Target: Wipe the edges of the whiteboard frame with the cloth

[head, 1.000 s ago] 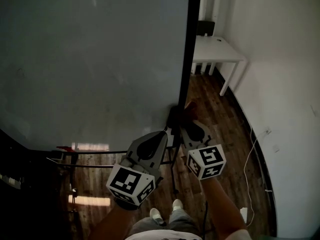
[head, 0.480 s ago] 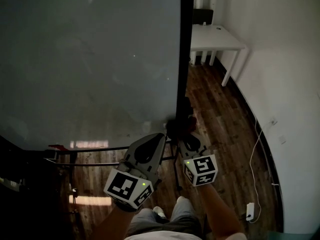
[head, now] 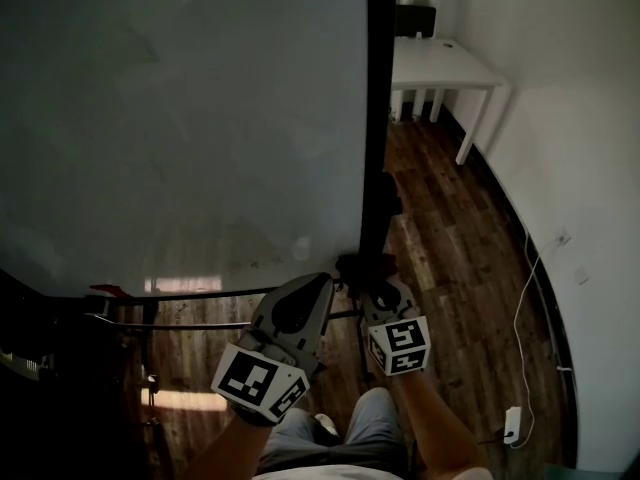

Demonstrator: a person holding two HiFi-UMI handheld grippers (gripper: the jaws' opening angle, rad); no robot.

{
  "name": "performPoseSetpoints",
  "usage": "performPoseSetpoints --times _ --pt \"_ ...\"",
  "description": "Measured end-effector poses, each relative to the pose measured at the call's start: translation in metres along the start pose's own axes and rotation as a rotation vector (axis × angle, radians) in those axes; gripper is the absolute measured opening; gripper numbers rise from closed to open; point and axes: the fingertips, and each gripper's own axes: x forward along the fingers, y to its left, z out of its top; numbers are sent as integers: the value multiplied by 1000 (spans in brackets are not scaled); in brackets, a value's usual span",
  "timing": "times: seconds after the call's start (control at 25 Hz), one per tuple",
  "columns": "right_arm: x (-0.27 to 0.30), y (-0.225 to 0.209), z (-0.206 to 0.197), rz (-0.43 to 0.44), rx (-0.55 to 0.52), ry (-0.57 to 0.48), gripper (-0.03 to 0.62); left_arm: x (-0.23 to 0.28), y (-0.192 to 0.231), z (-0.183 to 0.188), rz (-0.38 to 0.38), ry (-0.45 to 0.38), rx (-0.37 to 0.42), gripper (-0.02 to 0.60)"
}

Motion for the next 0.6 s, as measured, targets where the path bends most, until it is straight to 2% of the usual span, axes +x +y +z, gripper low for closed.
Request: performPoseSetpoints --times 0.32,0.6 --pt "-2 -3 -17 10 11 43 44 1 -2 -14 8 26 -23 8" --pt "-45 0 42 8 69 55 44 0 -19 12 -13 75 -42 8"
